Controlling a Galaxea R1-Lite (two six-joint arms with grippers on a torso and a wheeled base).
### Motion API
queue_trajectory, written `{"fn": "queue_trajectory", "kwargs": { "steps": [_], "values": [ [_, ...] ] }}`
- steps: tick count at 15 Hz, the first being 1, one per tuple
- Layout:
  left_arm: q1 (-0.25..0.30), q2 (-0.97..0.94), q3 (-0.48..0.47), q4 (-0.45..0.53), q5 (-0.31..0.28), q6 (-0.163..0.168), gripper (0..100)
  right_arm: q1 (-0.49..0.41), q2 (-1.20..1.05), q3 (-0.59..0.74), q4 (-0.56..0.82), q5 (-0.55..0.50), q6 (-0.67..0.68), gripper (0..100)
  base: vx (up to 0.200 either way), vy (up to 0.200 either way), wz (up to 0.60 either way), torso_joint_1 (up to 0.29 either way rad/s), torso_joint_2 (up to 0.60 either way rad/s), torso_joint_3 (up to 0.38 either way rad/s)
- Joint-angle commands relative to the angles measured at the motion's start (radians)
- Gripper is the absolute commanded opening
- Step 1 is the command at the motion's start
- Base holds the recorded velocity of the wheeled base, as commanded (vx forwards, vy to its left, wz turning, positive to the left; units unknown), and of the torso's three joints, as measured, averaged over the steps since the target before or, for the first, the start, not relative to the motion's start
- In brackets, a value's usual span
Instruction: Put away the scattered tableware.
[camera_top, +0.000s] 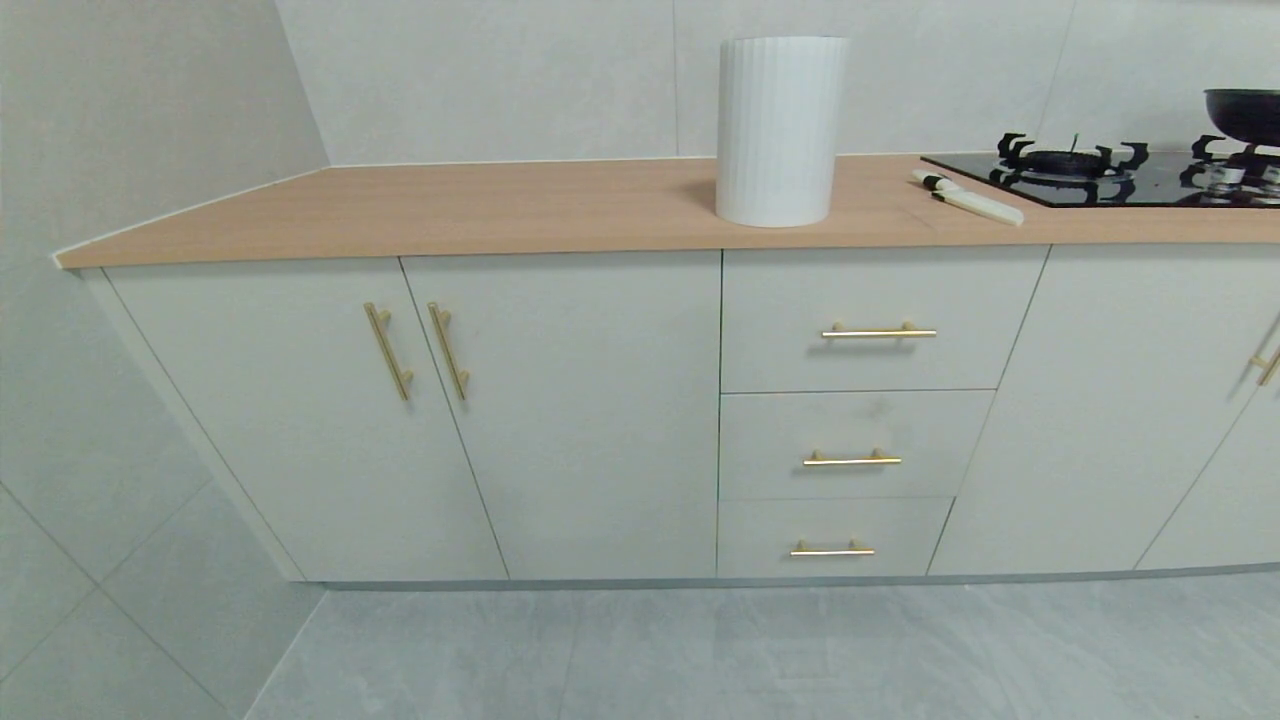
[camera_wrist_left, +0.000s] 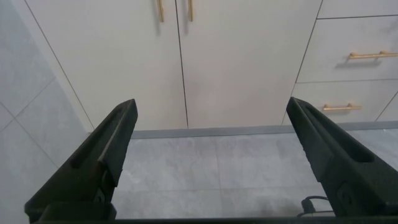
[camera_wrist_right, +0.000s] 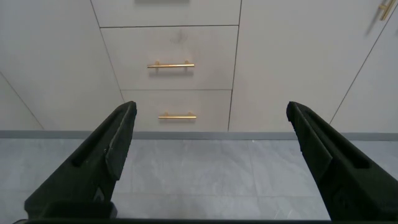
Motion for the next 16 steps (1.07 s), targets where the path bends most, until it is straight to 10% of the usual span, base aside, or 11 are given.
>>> {"fn": "queue_trajectory", "kwargs": {
  "steps": [1,16],
  "values": [
    [-0.001,0.001,0.000,-0.001,0.000,-0.002,100,0.000,0.003,0.000,0.000,0.001,0.002,100,0.000,0.000,0.00,0.000,0.00,0.000],
    [0.000,0.001,-0.001,-0.001,0.000,-0.002,100,0.000,0.003,0.000,0.000,0.001,0.003,100,0.200,0.000,0.00,0.002,0.00,0.001]
  ]
}}
